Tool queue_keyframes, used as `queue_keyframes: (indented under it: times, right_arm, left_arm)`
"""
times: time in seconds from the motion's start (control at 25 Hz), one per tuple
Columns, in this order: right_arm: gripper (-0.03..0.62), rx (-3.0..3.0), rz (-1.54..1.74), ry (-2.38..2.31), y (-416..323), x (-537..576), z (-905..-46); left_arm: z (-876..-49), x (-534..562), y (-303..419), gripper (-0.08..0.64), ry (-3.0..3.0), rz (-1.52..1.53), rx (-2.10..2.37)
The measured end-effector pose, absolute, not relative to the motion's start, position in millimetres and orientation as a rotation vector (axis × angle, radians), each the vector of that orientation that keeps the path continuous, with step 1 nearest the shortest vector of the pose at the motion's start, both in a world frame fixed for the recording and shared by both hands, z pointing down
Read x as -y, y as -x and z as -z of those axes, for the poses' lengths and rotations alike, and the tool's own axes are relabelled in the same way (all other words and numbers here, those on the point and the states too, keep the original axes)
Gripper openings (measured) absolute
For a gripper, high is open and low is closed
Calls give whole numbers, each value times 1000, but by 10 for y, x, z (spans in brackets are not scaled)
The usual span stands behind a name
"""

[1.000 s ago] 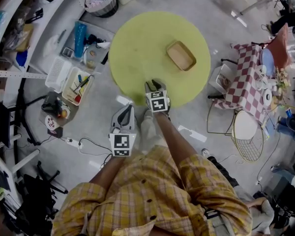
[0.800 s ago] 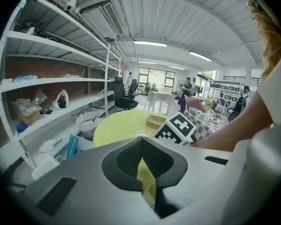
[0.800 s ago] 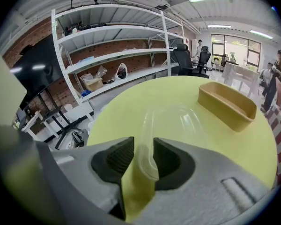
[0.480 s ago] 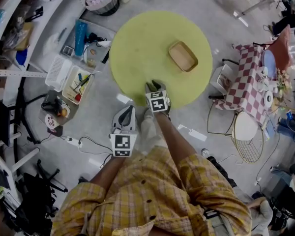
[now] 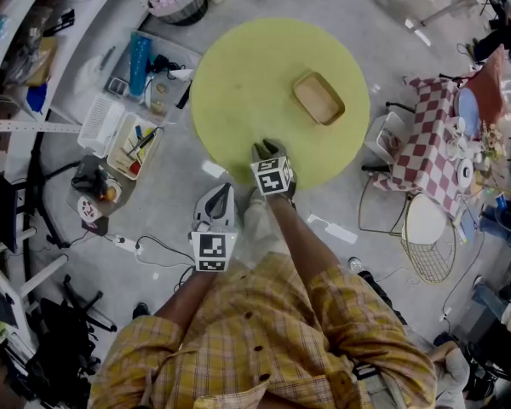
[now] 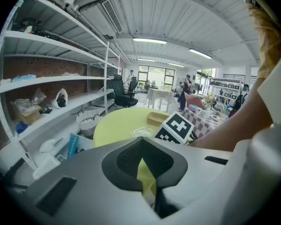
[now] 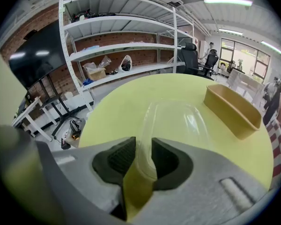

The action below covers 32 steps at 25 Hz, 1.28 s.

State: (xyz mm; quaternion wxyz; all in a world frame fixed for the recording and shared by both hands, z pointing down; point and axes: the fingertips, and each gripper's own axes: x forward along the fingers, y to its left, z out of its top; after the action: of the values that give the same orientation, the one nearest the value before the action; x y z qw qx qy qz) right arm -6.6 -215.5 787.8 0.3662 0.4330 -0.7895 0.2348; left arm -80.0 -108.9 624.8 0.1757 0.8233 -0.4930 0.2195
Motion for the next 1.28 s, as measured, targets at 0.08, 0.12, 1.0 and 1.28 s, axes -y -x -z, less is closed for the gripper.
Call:
queue_keyframes:
  times: [0.08, 0.12, 1.0, 1.28]
  right_arm:
    - [89, 2021, -602, -1113, 54, 2159, -7873]
    - [63, 2020, -604, -1113, 51, 2161, -7870]
    - [44, 2101, -668, -1163, -29, 2061, -7660]
    - [44, 2141, -648, -1182, -66, 1955, -7484]
  left_arm:
    - [-6242, 1093, 802, 3, -2336, -620, 1399]
    - [-6238, 1094, 806, 3, -2337, -620, 1400]
    - [-6133, 1023, 783, 3, -2363, -615, 1403]
    - [-6057, 987, 735, 3, -2385, -607, 1403]
